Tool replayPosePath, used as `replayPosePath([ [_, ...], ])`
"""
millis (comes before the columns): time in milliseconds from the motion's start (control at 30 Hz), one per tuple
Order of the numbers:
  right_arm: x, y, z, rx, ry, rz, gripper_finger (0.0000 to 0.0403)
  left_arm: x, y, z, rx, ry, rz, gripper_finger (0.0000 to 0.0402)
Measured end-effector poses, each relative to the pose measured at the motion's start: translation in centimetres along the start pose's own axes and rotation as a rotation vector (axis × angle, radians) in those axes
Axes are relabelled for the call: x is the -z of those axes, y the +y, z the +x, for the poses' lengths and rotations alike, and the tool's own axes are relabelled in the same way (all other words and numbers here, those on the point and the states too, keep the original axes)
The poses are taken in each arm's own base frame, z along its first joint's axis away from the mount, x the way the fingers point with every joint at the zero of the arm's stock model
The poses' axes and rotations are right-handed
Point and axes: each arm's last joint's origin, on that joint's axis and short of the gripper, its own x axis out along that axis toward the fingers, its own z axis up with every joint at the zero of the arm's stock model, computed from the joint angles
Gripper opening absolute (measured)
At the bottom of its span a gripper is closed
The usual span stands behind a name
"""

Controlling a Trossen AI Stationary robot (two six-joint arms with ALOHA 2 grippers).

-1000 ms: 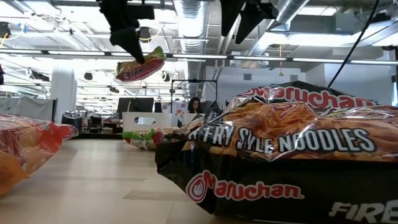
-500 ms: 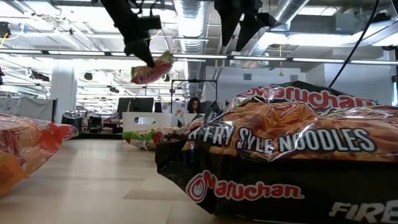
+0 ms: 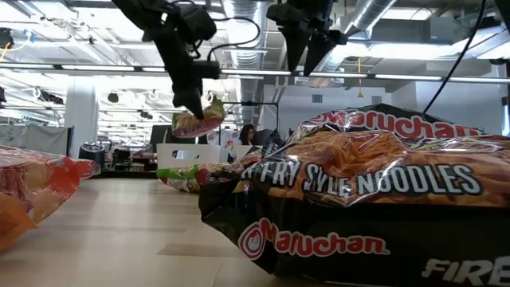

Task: Sort Maruchan noodles
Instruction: Put the green noodle pack into the left white bin

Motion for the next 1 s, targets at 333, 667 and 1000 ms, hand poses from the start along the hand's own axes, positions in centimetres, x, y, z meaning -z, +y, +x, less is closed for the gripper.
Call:
replayPosePath([
  [333, -0.4, -0.7, 0.3, 0.012, 0.004, 0.017, 0.0234, 0.4, -0.9, 3.8, 0.016, 0.065, 0.083, 0.0000],
  [667, -0.4, -0.7, 0.3, 0.009, 0.006, 0.001, 0.0234, 0.6, -1.6, 6.4, 0.009, 0.093, 0.161, 0.0000],
  [1000, -0.4, -0.7, 0.2, 0.010, 0.009, -0.002, 0.0234, 0.9, -1.9, 7.1, 0.046, 0.094, 0.198, 0.0001],
])
